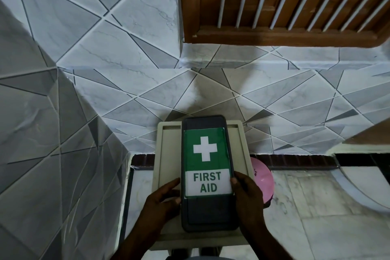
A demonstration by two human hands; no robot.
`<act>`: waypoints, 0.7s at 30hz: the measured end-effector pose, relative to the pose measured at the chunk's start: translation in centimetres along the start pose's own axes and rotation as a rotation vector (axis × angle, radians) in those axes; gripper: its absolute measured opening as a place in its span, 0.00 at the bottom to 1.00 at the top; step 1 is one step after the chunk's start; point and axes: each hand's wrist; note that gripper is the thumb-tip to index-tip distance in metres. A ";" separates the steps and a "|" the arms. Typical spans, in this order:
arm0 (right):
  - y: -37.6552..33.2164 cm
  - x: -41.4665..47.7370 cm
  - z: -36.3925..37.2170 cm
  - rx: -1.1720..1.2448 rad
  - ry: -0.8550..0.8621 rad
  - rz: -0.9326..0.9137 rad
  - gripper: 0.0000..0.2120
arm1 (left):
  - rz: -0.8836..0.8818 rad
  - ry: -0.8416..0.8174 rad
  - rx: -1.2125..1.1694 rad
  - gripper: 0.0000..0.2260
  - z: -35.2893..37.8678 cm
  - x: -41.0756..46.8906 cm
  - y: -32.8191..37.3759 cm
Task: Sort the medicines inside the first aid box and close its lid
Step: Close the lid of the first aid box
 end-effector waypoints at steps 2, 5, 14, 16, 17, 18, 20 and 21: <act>0.1 0.2 0.3 -0.007 0.024 0.001 0.07 | -0.010 -0.018 0.011 0.25 -0.3 0.2 0.0; 0.2 0.3 0.9 -0.019 0.052 -0.005 0.08 | -0.023 -0.066 0.028 0.26 -0.7 0.3 0.1; 1.3 0.8 1.7 -0.133 0.084 -0.071 0.13 | -0.012 -0.051 0.003 0.22 -0.2 -0.4 0.4; 1.5 0.8 1.8 -0.145 0.083 -0.070 0.15 | -0.004 -0.029 0.005 0.19 0.2 -0.7 0.5; 1.6 0.9 1.8 -0.153 0.077 -0.067 0.15 | 0.006 -0.017 0.013 0.18 0.5 -0.8 0.5; 1.5 0.8 1.8 -0.154 0.070 -0.064 0.15 | 0.023 0.000 0.032 0.17 0.6 -0.9 0.5; 1.3 0.7 1.7 -0.129 0.062 -0.057 0.13 | 0.067 0.047 0.098 0.19 0.8 -0.7 0.3; 1.2 0.7 1.5 -0.111 0.059 -0.054 0.12 | 0.086 0.067 0.127 0.20 0.9 -0.6 0.2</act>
Point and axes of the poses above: each hand's wrist, its own x-axis towards the middle knuckle, its own z-axis out of the palm, y = z × x, and after that the axes turned 13 degrees about -x, right-handed
